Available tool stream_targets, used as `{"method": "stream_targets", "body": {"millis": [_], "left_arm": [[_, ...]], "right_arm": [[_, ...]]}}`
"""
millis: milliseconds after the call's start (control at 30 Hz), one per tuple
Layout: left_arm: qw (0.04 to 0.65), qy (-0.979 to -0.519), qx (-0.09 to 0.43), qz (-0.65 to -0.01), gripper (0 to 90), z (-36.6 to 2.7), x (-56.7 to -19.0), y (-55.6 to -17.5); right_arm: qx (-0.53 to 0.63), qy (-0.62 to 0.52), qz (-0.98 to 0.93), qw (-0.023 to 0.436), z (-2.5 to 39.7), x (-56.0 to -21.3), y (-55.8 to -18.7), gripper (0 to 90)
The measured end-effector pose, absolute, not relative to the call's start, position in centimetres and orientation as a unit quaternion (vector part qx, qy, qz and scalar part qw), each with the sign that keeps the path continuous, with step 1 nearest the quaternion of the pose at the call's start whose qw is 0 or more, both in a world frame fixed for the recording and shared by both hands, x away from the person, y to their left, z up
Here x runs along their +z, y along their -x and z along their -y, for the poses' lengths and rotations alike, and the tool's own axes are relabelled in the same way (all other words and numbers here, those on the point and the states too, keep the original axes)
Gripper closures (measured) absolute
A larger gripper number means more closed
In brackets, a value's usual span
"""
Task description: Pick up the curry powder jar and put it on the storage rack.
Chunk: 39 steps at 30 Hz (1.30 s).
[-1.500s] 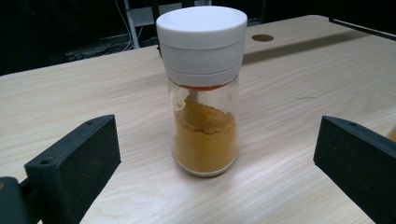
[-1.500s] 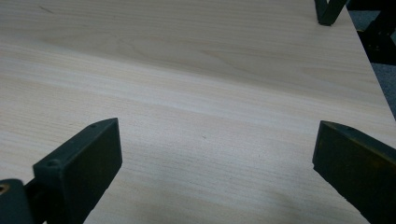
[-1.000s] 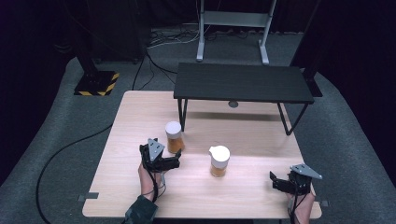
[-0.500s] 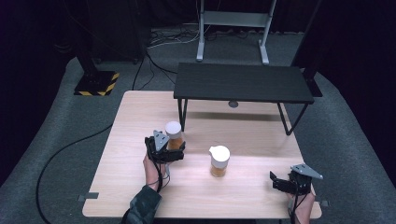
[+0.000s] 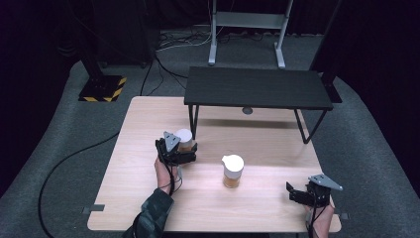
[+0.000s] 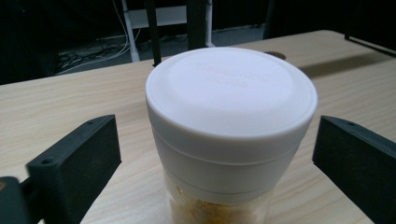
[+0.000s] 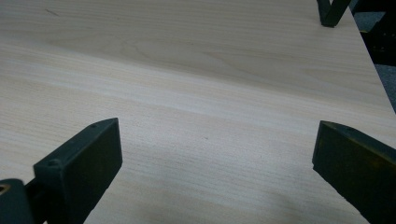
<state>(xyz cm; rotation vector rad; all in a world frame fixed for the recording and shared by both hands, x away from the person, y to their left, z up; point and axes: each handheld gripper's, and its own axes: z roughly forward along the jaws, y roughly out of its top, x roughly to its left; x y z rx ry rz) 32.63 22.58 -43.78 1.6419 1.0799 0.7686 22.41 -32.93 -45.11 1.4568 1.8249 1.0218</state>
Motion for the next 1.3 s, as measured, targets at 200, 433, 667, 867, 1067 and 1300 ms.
{"method": "stream_targets", "body": {"millis": [200,433,667,867,1067,1300], "left_arm": [[0.488,-0.68,0.321,-0.444,16.7,-22.3,-43.8,-32.7],[0.493,-0.679,0.319,-0.441,32.9,-22.6,-44.1,-32.8],[0.496,-0.678,0.318,-0.44,33.5,-22.7,-44.2,-32.8],[0.498,-0.681,0.31,-0.438,33.6,-23.1,-44.0,-32.9],[0.501,-0.681,0.304,-0.44,33.6,-23.5,-43.9,-33.0],[0.501,-0.683,0.302,-0.437,33.6,-23.7,-43.6,-32.9]], "right_arm": [[0.385,-0.547,-0.683,0.294,33.0,-45.2,-22.3,0.5],[0.385,-0.549,-0.681,0.296,32.9,-45.2,-22.2,0.5],[0.386,-0.548,-0.682,0.294,33.0,-45.2,-22.3,0.5],[0.386,-0.547,-0.682,0.294,33.0,-45.2,-22.3,0.5],[0.386,-0.547,-0.682,0.294,33.0,-45.2,-22.3,0.5],[0.387,-0.547,-0.681,0.295,33.0,-45.2,-22.2,0.5]]}}
